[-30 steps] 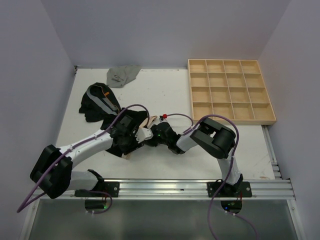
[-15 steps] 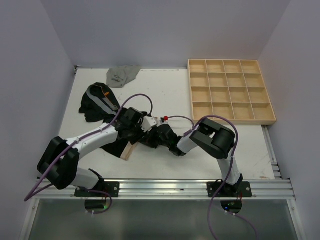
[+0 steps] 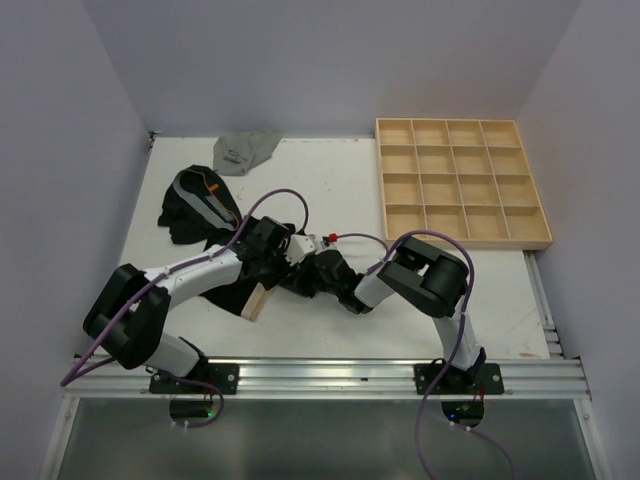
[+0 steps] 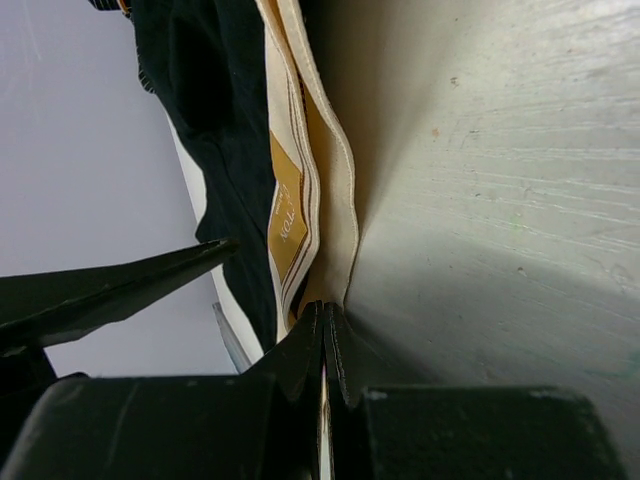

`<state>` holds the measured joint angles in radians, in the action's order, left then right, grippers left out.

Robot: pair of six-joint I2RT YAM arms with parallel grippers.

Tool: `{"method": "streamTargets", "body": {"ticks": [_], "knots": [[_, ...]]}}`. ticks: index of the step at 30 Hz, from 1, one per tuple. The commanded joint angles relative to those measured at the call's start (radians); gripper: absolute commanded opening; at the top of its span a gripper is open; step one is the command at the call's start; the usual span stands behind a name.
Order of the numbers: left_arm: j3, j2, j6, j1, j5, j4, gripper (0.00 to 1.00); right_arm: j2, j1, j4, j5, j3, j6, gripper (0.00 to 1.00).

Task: Roll the underwear
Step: Flatten the underwear

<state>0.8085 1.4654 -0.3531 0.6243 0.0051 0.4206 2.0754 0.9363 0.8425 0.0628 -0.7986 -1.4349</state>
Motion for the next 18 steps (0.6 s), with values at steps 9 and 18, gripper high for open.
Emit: {"method": "streamTargets", "body": {"ticks": [9,18], "knots": [[-0.026,0.026,0.026,0.002,-0.062,-0.072,0.29,0.054,0.009,-0.092,-0.047,0.044,0.008,0.0],[-0.048,-0.019,0.005,0.003,-0.034,-0.022,0.03,0.064,0.007,-0.082,-0.046,0.045,0.002,0.0]]}}
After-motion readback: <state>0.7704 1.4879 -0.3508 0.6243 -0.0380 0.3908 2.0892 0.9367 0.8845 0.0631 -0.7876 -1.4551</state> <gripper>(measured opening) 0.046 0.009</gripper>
